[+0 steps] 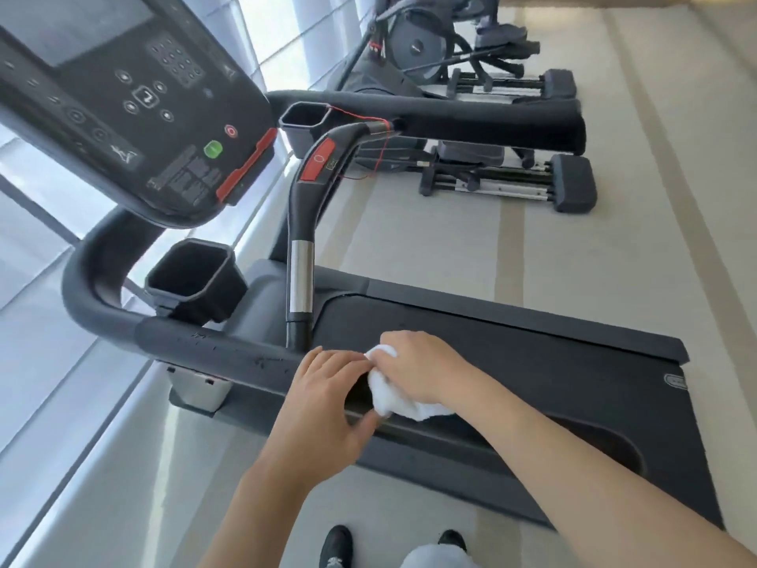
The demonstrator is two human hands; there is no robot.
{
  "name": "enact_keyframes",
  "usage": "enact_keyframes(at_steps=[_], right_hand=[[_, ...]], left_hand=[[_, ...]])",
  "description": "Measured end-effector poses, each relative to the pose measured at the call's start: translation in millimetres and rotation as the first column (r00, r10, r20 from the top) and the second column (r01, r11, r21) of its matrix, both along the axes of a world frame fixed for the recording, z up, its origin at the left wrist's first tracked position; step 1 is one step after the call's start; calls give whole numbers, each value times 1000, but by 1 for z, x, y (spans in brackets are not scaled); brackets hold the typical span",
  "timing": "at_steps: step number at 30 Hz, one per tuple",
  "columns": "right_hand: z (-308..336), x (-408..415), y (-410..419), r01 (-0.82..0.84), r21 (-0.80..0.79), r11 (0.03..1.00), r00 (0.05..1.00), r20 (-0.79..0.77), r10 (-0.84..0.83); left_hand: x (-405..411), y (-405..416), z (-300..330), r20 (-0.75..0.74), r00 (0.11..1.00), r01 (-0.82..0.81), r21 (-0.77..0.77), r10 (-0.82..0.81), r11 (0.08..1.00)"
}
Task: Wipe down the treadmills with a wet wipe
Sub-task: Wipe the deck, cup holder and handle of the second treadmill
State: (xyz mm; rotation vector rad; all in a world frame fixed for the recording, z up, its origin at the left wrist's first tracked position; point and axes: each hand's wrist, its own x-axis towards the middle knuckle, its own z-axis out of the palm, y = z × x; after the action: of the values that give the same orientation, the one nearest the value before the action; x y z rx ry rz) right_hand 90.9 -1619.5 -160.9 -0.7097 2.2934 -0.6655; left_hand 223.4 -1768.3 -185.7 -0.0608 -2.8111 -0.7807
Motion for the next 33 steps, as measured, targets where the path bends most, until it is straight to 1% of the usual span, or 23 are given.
enact_keyframes(at_steps=[3, 5, 8, 10, 12, 15, 17, 19, 22, 25, 27, 29, 30, 33], right_hand=[[-3, -4, -21, -67, -15, 998, 998, -18, 67], [-5, -3, -13, -81, -46, 996, 996, -33, 79], [-4, -4, 19, -114, -57, 992, 992, -57, 111], [-1, -10, 50, -119, -55, 991, 993, -2, 119], [0, -19, 87, -106, -61, 992, 990, 88, 111], [4, -27, 131, -58, -52, 997, 976, 205, 68], [4, -28, 139, -45, -28, 999, 972, 228, 50], [4, -26, 128, -52, 10, 999, 980, 192, 49], [5, -17, 87, -65, -1, 998, 989, 136, 64], [4, -15, 38, -139, 16, 990, 986, 94, 137], [-1, -16, 19, -182, 60, 981, 980, 89, 176], [-5, -19, 16, -157, 47, 986, 982, 116, 151], [-3, -17, 20, -158, 50, 986, 983, 104, 152], [6, -9, 40, -169, 64, 984, 986, 0, 169]], left_hand=[[12, 5, -1, -3, 991, -136, 110, 137, 985], [14, 9, -1, 1, 986, -167, 144, 169, 975], [12, 11, -4, 1, 984, -175, 138, 176, 975], [12, 12, -7, -6, 983, -182, 127, 185, 975], [10, 13, -9, -25, 980, -193, 142, 199, 971], [6, 14, -11, -34, 978, -197, 169, 206, 966], [5, 13, -12, -30, 977, -203, 173, 211, 964], [6, 13, -13, -24, 976, -209, 178, 216, 962], [6, 13, -13, -19, 975, -214, 182, 221, 960], [6, 13, -11, -4, 976, -216, 180, 220, 960], [6, 14, -9, 7, 977, -210, 192, 212, 959], [6, 14, -7, 10, 978, -208, 201, 210, 957], [6, 14, -7, 9, 978, -208, 196, 210, 958], [6, 14, -7, -12, 977, -210, 173, 215, 962]])
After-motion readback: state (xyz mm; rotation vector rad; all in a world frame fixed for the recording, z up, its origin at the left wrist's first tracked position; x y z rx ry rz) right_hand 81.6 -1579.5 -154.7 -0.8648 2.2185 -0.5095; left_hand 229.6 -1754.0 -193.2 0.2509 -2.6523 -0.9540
